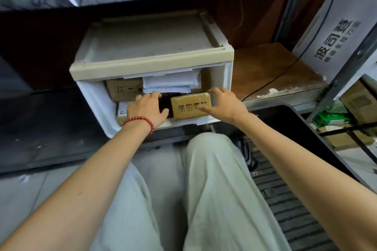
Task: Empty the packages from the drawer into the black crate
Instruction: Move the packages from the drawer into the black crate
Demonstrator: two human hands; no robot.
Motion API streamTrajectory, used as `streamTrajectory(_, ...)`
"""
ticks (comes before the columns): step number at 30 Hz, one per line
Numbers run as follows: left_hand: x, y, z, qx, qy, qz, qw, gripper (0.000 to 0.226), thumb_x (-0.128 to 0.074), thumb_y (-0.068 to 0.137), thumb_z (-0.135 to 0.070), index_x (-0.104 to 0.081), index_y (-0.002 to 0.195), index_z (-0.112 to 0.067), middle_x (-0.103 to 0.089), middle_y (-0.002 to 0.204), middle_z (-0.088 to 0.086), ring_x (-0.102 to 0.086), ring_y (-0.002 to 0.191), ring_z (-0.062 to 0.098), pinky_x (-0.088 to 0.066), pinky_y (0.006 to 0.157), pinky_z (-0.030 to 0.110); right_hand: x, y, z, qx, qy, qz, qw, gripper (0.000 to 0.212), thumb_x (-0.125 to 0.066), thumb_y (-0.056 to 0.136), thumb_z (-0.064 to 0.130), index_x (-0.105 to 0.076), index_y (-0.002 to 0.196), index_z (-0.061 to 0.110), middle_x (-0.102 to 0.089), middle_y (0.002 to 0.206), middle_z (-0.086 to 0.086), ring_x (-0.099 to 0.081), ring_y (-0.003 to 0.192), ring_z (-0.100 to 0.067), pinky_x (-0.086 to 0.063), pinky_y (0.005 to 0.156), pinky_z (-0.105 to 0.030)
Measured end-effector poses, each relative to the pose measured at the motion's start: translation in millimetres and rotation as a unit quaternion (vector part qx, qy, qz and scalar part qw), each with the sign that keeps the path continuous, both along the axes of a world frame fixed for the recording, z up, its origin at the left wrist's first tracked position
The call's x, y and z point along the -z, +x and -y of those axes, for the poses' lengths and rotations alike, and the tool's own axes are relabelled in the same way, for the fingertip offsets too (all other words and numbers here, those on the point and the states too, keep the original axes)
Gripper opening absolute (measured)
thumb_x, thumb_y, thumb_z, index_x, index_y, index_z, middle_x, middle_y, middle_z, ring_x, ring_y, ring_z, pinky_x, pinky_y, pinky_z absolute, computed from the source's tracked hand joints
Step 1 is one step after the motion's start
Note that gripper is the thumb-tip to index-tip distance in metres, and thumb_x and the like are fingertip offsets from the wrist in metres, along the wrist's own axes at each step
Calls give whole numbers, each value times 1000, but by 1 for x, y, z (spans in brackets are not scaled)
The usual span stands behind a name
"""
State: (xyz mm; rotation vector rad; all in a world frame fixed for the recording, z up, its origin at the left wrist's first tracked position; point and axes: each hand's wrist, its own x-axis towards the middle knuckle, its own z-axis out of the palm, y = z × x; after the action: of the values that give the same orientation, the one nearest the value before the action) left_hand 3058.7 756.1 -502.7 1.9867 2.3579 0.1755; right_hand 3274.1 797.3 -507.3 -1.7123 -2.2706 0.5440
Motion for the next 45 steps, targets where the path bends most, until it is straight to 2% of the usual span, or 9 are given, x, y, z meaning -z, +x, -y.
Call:
streamTrajectory(5, 15, -23, 7, -61, -23, 42, 997, 58, -55, 92, -43, -35, 142, -20, -47, 138, 8, -40, 129, 30, -43, 94, 45, -2, -27, -12, -24, -52, 45, 997, 86, -64, 84, 57, -26, 150, 16, -35, 148, -15, -40, 133, -34, -38, 109, -46)
streamTrajectory(13, 21, -18, -33, -43, 68, 62, 995, 59, -54, 92, -42, -33, 143, -20, -42, 142, 8, -40, 128, 30, -43, 92, 45, 5, -29, -38, 28, -83, 25, 996, 89, -63, 87, 53, -19, 153, 12, -25, 154, -18, -32, 140, -36, -32, 114, -47)
streamTrajectory(17, 29, -33, -47, -109, 103, 153, 977, 63, -53, 92, -48, -34, 141, -13, -44, 139, 12, -44, 126, 30, -45, 90, 43, 18, -49, -51, 91, -30, -67, 993, 79, -58, 93, 48, -19, 151, 11, -28, 152, -16, -32, 139, -34, -34, 111, -46)
streamTrajectory(22, 35, -39, -62, -108, 118, 128, 979, 60, -47, 94, -51, -41, 138, -11, -48, 134, 13, -44, 124, 31, -46, 90, 45, 34, -75, -68, 126, 51, -81, 987, 70, -53, 95, 47, -27, 146, 7, -36, 146, -16, -36, 133, -33, -39, 101, -44)
streamTrajectory(32, 41, -41, -82, -152, 165, 180, 958, 38, -41, 99, -40, -54, 119, -10, -52, 124, 16, -51, 114, 37, -46, 91, 49, 51, -94, -96, 169, 30, -111, 979, 70, -42, 94, 62, -39, 138, 7, -49, 138, -14, -42, 130, -33, -29, 106, -48)
streamTrajectory(36, 39, -38, -83, -143, 162, 170, 962, 34, -43, 99, -31, -54, 123, -10, -47, 132, 16, -48, 117, 36, -46, 89, 46, 49, -95, -97, 201, 27, -185, 962, 67, -44, 93, 61, -45, 135, 9, -51, 136, -13, -46, 127, -34, -34, 103, -46)
streamTrajectory(39, 37, -38, -79, -145, 152, 177, 961, 33, -43, 98, -29, -54, 122, -10, -43, 136, 15, -46, 118, 35, -45, 86, 43, 46, -91, -94, 234, -14, -277, 932, 64, -52, 94, 55, -48, 133, 4, -55, 133, -13, -52, 122, -33, -40, 95, -35)
streamTrajectory(41, 37, -40, -74, -139, 150, 198, 959, 31, -44, 97, -28, -54, 119, -10, -43, 134, 14, -45, 118, 32, -43, 79, 38, 46, -89, -90, 232, -39, -304, 923, 70, -56, 91, 55, -47, 134, 2, -54, 134, -14, -52, 122, -31, -39, 86, -30)
streamTrajectory(45, 37, -45, -60, -121, 169, 243, 947, 16, -49, 91, -24, -50, 102, -12, -53, 108, 9, -50, 101, 27, -41, 72, 33, 45, -88, -76, 220, -105, -320, 916, 95, -67, 80, 62, -33, 144, 0, -44, 145, -13, -45, 130, -30, -42, 98, -37)
